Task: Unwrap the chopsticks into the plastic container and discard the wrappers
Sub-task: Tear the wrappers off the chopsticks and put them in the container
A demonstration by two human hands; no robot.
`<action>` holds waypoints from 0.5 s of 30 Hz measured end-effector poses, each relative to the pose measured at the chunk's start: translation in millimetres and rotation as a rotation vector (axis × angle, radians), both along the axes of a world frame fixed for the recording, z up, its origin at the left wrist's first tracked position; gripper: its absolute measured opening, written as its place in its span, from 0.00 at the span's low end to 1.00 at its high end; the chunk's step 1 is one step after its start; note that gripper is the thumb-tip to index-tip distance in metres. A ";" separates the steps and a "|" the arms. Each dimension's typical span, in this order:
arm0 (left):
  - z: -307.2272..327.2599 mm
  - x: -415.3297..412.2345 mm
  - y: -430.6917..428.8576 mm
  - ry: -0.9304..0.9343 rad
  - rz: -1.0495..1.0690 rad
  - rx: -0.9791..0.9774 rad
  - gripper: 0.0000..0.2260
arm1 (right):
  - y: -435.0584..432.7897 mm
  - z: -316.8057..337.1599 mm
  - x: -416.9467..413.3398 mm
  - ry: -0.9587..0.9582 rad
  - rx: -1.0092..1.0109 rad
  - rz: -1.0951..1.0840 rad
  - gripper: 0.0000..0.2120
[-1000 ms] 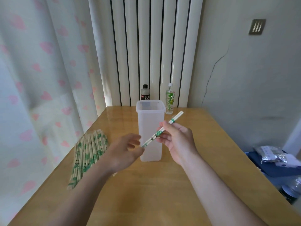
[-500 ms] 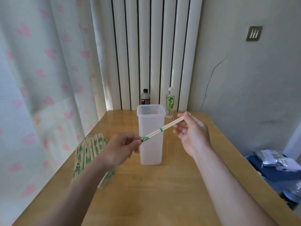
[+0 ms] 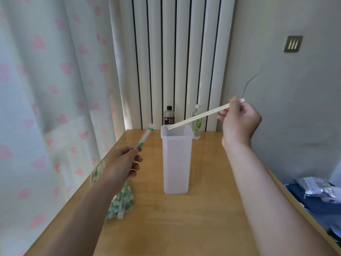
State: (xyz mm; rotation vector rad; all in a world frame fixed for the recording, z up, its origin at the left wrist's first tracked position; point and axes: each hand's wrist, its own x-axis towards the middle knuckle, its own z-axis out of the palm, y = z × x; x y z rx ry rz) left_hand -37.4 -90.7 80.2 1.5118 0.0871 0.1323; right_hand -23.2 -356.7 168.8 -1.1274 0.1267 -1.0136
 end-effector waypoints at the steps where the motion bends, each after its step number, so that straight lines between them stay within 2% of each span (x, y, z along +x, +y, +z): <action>1: 1.0 -0.6 -1.3 -0.005 -0.011 -0.009 0.08 | 0.7 5.5 1.8 -0.025 -0.065 -0.047 0.15; 5: 2.3 0.3 -5.0 -0.007 -0.037 -0.038 0.08 | 12.6 7.4 14.7 -0.011 -0.419 -0.172 0.16; 9: 0.3 0.9 -10.2 -0.001 -0.042 -0.046 0.08 | 40.4 -15.3 23.7 0.082 -0.805 -0.060 0.06; 10: 0.0 0.3 -11.4 -0.001 -0.049 -0.045 0.08 | 45.5 -20.8 24.9 0.117 -0.871 -0.020 0.04; 12: -0.8 -1.2 -12.1 -0.001 -0.063 -0.037 0.08 | 51.9 -29.1 27.7 0.180 -0.974 0.042 0.08; 15: -2.5 -2.1 -10.1 -0.004 -0.071 -0.022 0.08 | 57.8 -35.8 27.9 0.223 -1.054 0.114 0.07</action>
